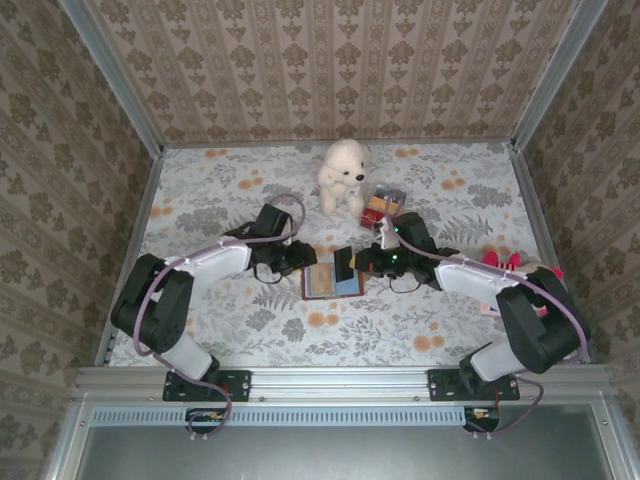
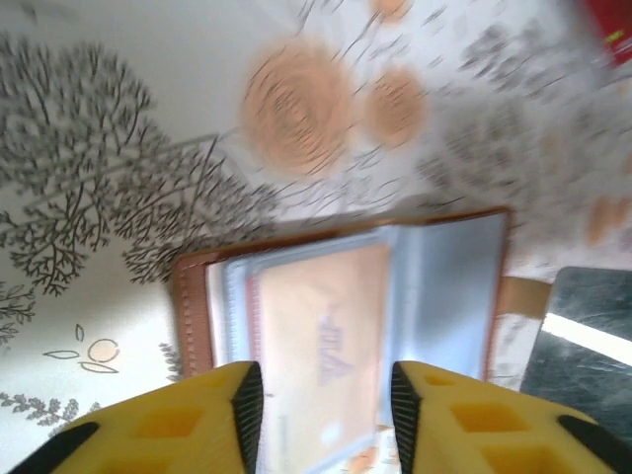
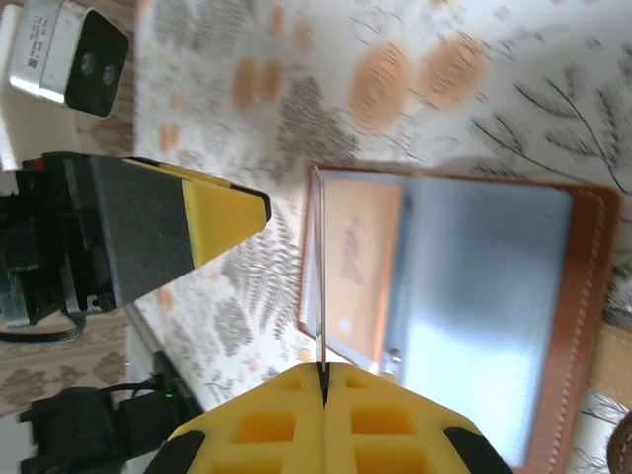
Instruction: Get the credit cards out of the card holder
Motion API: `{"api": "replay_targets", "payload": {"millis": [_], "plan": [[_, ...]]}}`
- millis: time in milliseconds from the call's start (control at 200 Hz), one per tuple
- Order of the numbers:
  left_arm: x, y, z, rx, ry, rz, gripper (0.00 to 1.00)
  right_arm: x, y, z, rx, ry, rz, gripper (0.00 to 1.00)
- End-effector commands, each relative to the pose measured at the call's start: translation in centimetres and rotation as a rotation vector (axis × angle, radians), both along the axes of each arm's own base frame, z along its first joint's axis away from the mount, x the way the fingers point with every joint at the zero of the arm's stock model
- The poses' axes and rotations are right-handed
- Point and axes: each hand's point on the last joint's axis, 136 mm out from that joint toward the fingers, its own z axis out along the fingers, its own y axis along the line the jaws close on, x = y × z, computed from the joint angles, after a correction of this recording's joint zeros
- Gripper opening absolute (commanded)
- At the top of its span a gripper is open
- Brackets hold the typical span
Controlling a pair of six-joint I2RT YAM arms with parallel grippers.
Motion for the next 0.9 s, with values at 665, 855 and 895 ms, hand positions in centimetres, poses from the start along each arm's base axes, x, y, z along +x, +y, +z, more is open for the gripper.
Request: {"api": "replay_targets", "payload": {"millis": [665, 855, 895], "plan": [[1.8, -4.9, 16.4, -0.724, -0.236, -0.179, 0.50, 2.7, 2.3, 14.2, 0.463, -0.179, 0.112, 0.00], [1.8, -5.0, 17.2, -0.796, -0.251, -0.185, 0.22, 2.9, 2.4, 14.4, 0.491, -0.171, 0.114, 0.00], [1.8, -5.0, 17.2, -0.798, -0.251, -0.181, 0.15, 3.0, 2.5, 14.5, 0.496, -0.170, 0.113, 0.00]]}}
